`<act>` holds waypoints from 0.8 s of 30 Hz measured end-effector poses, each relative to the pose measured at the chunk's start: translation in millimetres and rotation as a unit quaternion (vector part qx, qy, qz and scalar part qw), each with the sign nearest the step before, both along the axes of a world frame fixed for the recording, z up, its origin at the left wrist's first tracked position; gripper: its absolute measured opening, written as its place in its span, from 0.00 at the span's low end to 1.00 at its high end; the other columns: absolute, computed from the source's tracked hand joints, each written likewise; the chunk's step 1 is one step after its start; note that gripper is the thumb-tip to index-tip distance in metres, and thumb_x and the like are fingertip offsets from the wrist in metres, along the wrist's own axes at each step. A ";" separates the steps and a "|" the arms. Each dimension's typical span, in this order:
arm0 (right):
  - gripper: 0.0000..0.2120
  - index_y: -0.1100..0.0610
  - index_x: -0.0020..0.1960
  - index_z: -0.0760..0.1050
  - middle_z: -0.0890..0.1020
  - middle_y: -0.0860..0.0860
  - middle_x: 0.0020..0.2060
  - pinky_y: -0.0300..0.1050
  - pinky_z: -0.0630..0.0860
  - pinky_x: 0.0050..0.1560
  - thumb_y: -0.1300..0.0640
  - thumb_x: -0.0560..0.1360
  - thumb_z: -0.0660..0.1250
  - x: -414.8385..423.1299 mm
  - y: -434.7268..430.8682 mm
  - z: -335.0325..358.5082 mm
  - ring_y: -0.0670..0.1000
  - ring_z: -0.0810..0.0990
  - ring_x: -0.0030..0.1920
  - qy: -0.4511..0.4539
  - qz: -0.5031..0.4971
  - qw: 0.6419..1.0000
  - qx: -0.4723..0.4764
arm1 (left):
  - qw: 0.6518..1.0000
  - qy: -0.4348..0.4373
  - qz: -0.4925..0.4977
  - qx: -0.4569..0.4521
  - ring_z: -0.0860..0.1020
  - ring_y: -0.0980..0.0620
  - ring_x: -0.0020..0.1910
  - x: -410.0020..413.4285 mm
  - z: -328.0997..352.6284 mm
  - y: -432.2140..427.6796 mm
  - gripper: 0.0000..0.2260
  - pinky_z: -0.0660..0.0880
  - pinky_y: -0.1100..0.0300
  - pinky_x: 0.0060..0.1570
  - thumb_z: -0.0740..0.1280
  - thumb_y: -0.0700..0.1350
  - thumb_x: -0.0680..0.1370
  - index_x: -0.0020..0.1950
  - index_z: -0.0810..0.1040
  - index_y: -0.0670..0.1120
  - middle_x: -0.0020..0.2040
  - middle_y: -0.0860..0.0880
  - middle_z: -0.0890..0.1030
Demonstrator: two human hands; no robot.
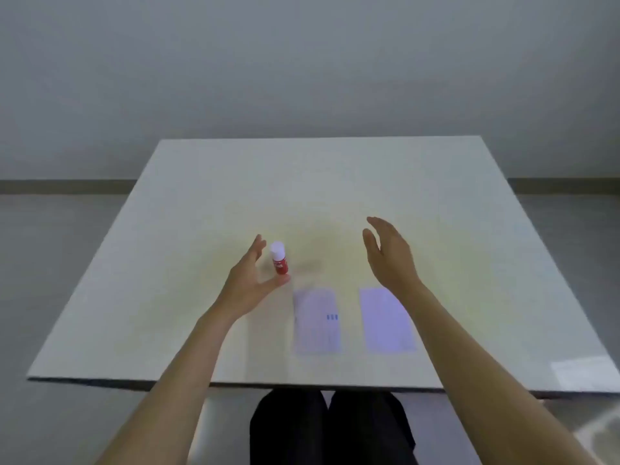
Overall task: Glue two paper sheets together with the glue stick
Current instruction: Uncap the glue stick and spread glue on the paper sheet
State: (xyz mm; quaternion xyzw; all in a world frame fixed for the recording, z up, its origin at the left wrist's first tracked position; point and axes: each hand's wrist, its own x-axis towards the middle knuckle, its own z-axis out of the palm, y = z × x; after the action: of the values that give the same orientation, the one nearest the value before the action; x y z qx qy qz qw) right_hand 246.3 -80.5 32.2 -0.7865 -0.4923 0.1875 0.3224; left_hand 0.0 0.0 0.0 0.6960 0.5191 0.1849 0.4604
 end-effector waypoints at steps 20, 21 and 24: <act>0.17 0.52 0.65 0.72 0.78 0.49 0.58 0.38 0.71 0.47 0.54 0.76 0.65 -25.0 -85.4 -11.3 0.49 0.79 0.44 0.080 0.000 0.983 0.167 | 0.965 -0.093 0.062 0.239 0.78 0.53 0.41 31.5 -3.6 -32.3 0.10 0.70 0.73 0.40 0.72 0.41 0.72 0.53 0.83 0.48 0.42 0.51 0.81; 0.18 0.52 0.65 0.72 0.79 0.49 0.55 0.39 0.72 0.45 0.53 0.76 0.66 -28.3 -81.1 -7.0 0.50 0.80 0.42 0.099 0.007 0.983 0.154 | 0.959 -0.077 0.035 0.269 0.78 0.52 0.42 33.3 3.2 -35.4 0.11 0.70 0.70 0.42 0.72 0.41 0.72 0.54 0.83 0.48 0.42 0.50 0.81; 0.25 0.53 0.66 0.70 0.81 0.49 0.49 0.41 0.77 0.37 0.42 0.74 0.64 -42.0 -65.2 8.6 0.49 0.83 0.37 0.190 0.023 0.976 0.099 | 0.936 -0.042 -0.019 0.349 0.78 0.51 0.42 39.6 24.8 -44.9 0.14 0.73 0.62 0.44 0.75 0.40 0.70 0.55 0.83 0.48 0.44 0.51 0.79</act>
State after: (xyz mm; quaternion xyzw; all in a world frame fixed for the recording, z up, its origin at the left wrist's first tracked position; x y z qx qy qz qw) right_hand 204.3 -145.7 40.8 -0.6889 -0.4560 0.2911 0.4824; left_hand 39.6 -44.9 24.8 0.8144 0.3884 0.3747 0.2132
